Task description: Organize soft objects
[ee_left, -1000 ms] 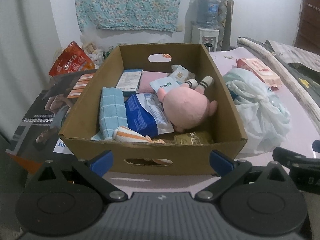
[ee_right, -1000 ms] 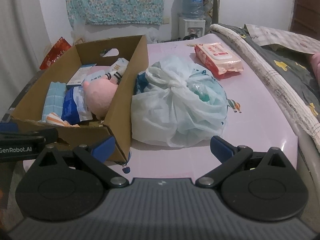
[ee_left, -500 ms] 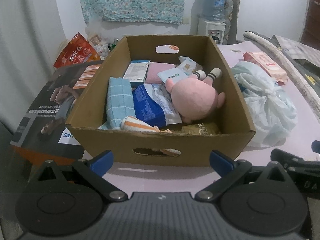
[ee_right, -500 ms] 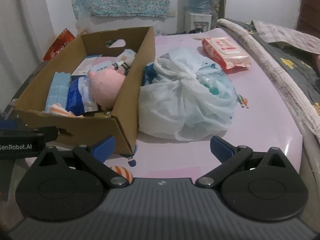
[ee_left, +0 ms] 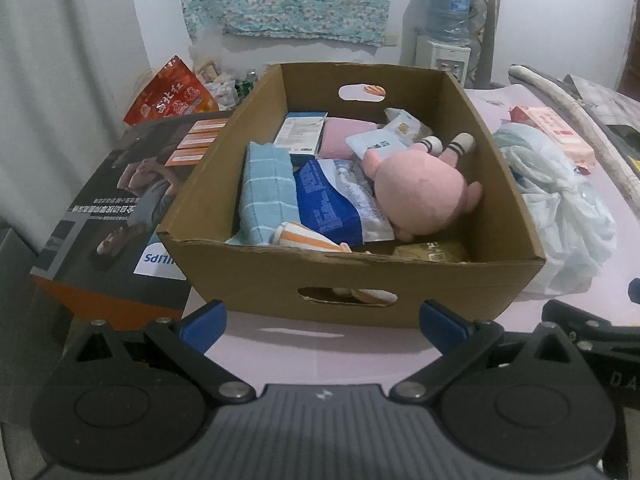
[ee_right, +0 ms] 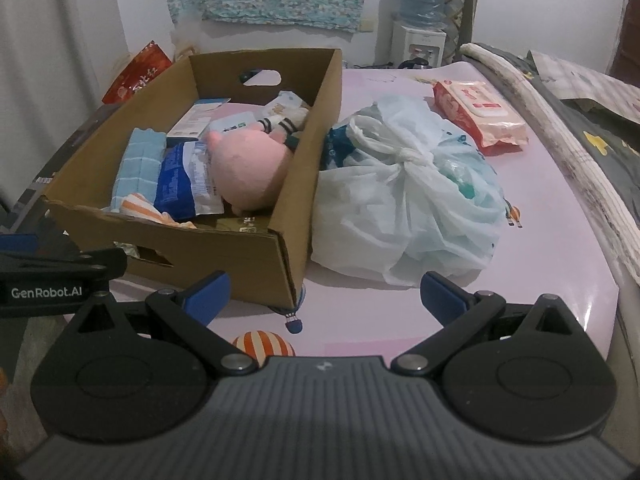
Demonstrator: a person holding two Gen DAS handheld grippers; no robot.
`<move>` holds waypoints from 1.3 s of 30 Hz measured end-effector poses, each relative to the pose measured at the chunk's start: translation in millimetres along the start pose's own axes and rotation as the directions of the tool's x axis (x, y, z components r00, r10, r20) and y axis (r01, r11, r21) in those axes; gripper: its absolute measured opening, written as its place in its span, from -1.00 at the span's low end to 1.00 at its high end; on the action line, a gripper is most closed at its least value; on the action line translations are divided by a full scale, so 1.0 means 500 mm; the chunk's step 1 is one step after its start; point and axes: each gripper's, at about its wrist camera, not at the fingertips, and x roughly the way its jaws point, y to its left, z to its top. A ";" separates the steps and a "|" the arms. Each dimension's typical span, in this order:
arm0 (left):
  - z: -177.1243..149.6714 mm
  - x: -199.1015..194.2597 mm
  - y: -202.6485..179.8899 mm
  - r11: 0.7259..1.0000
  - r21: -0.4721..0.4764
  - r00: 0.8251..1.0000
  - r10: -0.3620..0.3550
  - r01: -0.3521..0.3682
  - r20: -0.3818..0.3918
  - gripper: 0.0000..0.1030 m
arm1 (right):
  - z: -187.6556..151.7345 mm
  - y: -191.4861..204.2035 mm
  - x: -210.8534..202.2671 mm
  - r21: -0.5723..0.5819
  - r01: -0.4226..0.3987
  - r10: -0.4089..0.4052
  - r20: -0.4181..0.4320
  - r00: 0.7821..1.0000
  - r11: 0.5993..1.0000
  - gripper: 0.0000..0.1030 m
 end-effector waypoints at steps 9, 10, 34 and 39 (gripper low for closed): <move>0.000 0.001 0.002 1.000 -0.001 1.000 -0.009 0.009 0.003 1.00 | 0.007 0.011 0.001 -0.007 0.005 -0.004 0.010 1.000 1.000 0.98; 0.000 0.001 0.003 1.000 0.000 1.000 -0.003 0.003 0.004 1.00 | 0.008 0.012 0.001 -0.009 0.004 -0.004 0.011 1.000 1.000 0.98; 0.012 0.001 0.035 0.999 -0.025 1.000 0.026 -0.026 0.016 1.00 | 0.030 0.048 0.000 -0.036 -0.012 0.013 0.026 1.000 0.999 0.98; 0.014 0.000 0.037 0.999 -0.027 1.000 0.027 -0.027 0.016 1.00 | 0.030 0.046 0.000 -0.034 -0.011 0.012 0.027 1.000 0.999 0.98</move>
